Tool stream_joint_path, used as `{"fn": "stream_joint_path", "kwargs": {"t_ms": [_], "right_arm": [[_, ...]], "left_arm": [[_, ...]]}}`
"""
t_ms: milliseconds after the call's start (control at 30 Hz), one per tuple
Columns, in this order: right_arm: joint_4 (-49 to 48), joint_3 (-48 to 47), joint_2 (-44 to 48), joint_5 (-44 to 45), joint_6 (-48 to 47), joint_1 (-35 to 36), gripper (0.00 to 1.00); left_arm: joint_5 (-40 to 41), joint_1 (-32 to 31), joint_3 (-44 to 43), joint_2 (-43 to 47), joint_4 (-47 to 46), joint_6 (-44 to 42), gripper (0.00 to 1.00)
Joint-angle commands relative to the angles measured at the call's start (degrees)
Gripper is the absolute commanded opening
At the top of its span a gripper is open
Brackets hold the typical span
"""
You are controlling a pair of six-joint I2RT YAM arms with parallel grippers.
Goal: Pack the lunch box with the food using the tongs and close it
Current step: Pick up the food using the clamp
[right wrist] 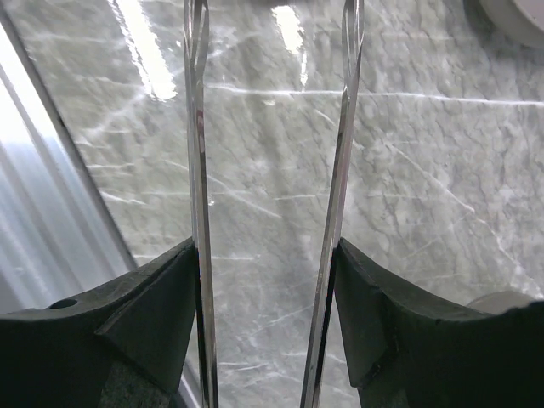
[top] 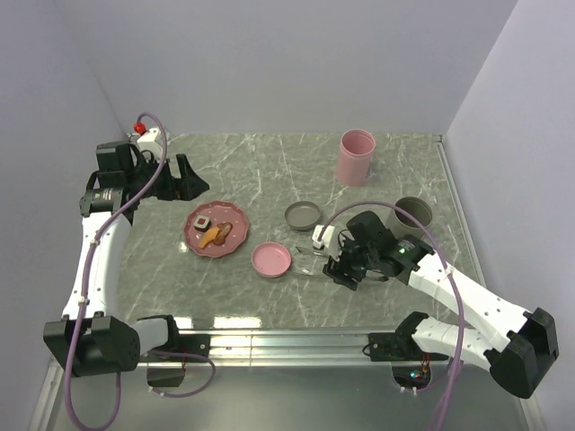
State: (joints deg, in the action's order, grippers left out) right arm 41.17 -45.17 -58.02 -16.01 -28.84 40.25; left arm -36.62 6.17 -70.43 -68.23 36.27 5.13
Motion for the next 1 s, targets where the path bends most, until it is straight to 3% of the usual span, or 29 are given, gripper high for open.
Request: {"fn": "stream_joint_path", "kwargs": {"t_ms": [0,233,500,800,967], "right_arm": [[1.6,-4.1,0.7,-3.9,2.1,-0.4,0.68],[0.1,-11.2,-3.0,-8.8,4.2,-0.4,0.66],[-1.9,-23.7,-12.6,-9.1,6.0,-0.4,0.64],[-3.7,-38.2,-26.8,-8.2,9.1,1.2,0.62],[-5.3,-43.8,-34.5,-5.4,9.7,3.3,0.61]], "left_arm": [[-5.6,0.0,1.3,4.0,-3.0,-1.8,0.99],[-6.6,0.0,2.1,6.8,-4.9,-1.3,0.99],[-7.1,0.4,0.9,7.2,-9.7,6.2,0.99],[-14.2,8.2,-4.0,0.3,-10.1,15.7,0.93],[-12.6,11.1,-5.9,-2.3,-9.9,15.7,0.93]]}}
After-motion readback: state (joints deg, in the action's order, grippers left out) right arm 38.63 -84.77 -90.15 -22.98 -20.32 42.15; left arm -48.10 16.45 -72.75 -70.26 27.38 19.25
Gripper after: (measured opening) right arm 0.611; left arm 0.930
